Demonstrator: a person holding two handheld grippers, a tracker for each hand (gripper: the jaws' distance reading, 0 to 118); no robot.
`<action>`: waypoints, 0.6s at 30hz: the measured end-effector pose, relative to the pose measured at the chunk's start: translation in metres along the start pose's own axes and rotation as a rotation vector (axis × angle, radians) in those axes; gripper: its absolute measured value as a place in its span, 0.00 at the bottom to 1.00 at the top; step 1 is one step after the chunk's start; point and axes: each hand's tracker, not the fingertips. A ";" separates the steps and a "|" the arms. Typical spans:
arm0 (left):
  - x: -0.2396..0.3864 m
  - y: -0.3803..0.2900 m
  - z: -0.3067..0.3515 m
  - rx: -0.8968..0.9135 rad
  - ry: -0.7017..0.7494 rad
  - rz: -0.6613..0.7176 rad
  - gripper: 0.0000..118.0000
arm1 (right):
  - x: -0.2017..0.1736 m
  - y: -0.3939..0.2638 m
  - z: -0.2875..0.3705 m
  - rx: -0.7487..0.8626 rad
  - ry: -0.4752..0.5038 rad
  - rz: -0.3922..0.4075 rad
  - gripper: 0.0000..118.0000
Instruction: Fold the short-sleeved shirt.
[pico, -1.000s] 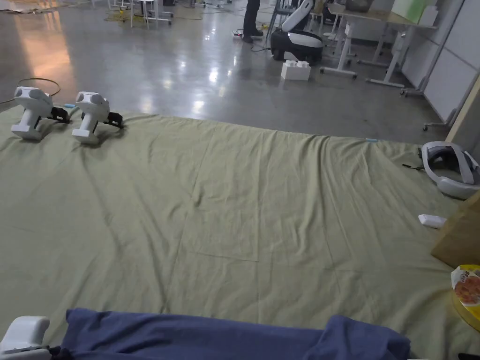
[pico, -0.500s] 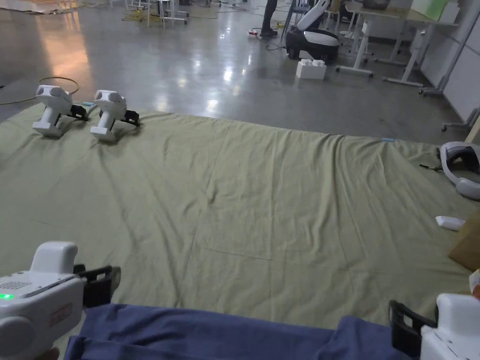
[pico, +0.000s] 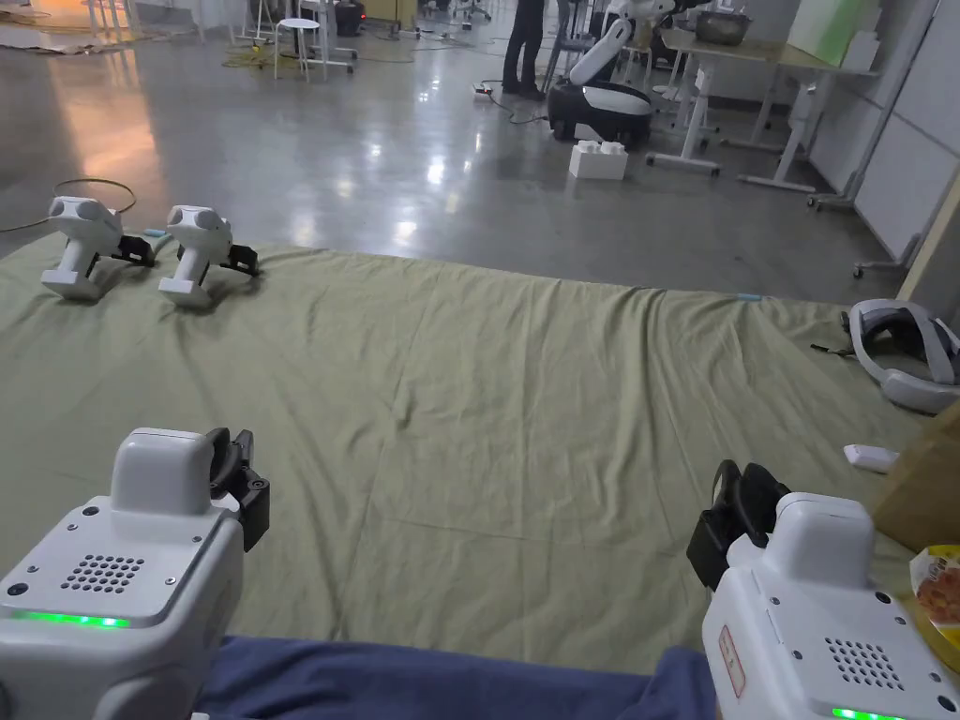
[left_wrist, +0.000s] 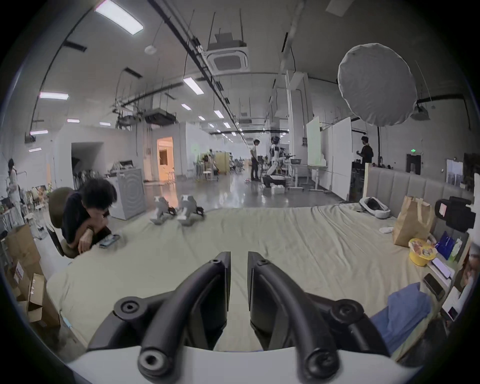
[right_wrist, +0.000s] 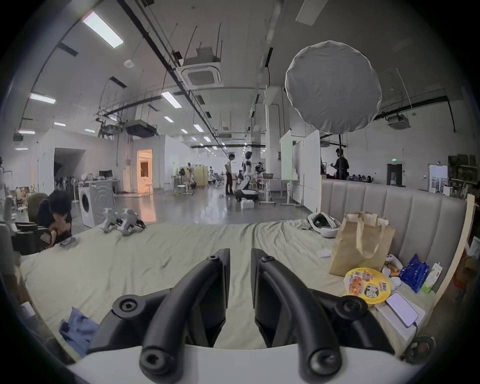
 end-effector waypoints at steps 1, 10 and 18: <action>-0.001 0.001 0.001 0.006 -0.032 0.015 0.06 | -0.004 0.001 -0.001 0.002 -0.007 0.012 0.12; -0.011 -0.003 0.003 0.007 0.012 -0.004 0.01 | -0.016 -0.001 0.006 0.067 -0.037 0.058 0.07; -0.096 -0.044 -0.025 -0.322 -0.085 0.156 0.01 | -0.011 -0.006 -0.009 -0.013 -0.021 0.057 0.07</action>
